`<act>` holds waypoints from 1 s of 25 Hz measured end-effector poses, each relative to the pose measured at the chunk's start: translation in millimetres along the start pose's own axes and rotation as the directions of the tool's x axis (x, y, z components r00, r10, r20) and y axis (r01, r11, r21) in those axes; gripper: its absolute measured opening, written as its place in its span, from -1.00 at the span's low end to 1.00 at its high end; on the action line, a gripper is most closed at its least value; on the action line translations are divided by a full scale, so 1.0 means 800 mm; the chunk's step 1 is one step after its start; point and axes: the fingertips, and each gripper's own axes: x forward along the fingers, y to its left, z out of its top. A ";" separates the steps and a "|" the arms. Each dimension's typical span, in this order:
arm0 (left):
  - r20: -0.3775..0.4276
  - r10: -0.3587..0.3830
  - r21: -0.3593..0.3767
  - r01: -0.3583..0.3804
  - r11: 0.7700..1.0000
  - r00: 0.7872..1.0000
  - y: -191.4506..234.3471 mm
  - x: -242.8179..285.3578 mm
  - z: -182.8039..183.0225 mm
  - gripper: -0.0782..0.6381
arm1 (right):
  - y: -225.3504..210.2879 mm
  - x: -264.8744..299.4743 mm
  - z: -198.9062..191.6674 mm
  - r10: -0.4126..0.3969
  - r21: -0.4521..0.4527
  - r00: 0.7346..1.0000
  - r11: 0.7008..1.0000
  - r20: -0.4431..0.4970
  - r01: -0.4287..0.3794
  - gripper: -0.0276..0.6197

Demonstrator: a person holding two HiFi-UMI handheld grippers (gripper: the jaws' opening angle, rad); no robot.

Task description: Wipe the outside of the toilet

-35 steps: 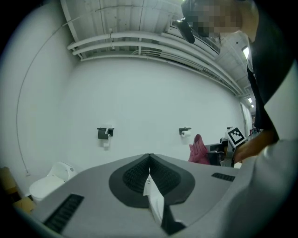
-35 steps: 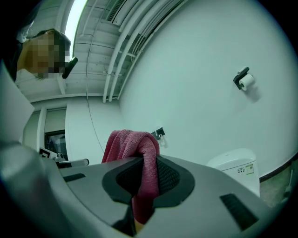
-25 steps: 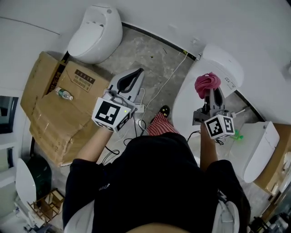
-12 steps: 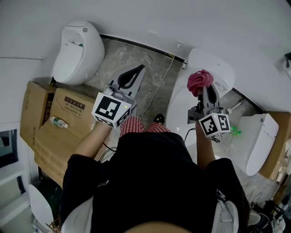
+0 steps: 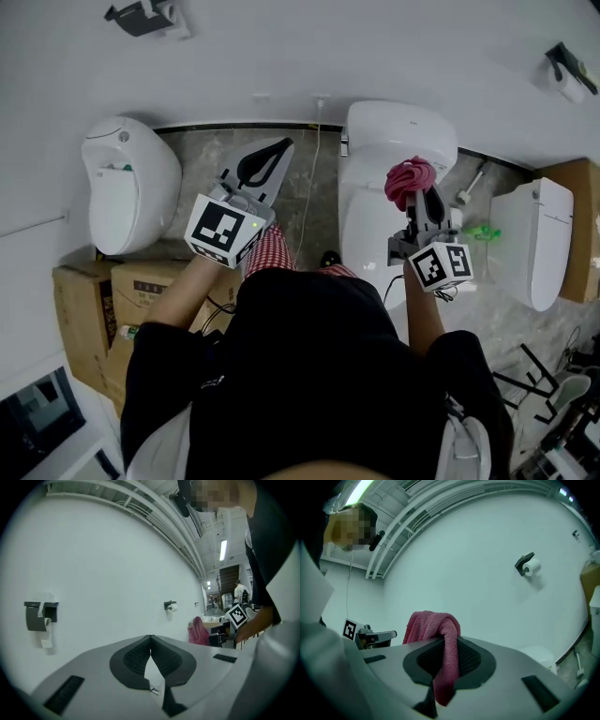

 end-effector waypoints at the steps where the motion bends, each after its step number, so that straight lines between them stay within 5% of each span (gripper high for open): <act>1: 0.004 -0.045 0.010 0.045 0.999 0.999 0.008 0.015 -0.001 -0.76 | -0.005 0.006 -0.001 -0.032 -0.005 0.999 0.999 0.016 0.032 -0.74; 7: 0.005 -0.231 0.055 0.230 0.972 0.973 0.080 0.081 -0.020 -0.76 | -0.012 0.074 -0.017 -0.227 0.057 0.967 0.974 0.119 0.221 -0.74; 12: -0.022 -0.391 0.080 0.392 0.917 0.920 0.131 0.116 -0.038 -0.76 | 0.010 0.119 -0.042 -0.379 0.126 0.917 0.923 0.126 0.364 -0.74; 25: 0.000 -0.598 0.044 0.597 0.801 0.801 0.197 0.177 -0.068 -0.76 | 0.054 0.199 -0.093 -0.550 0.131 0.827 0.834 0.114 0.537 -0.74</act>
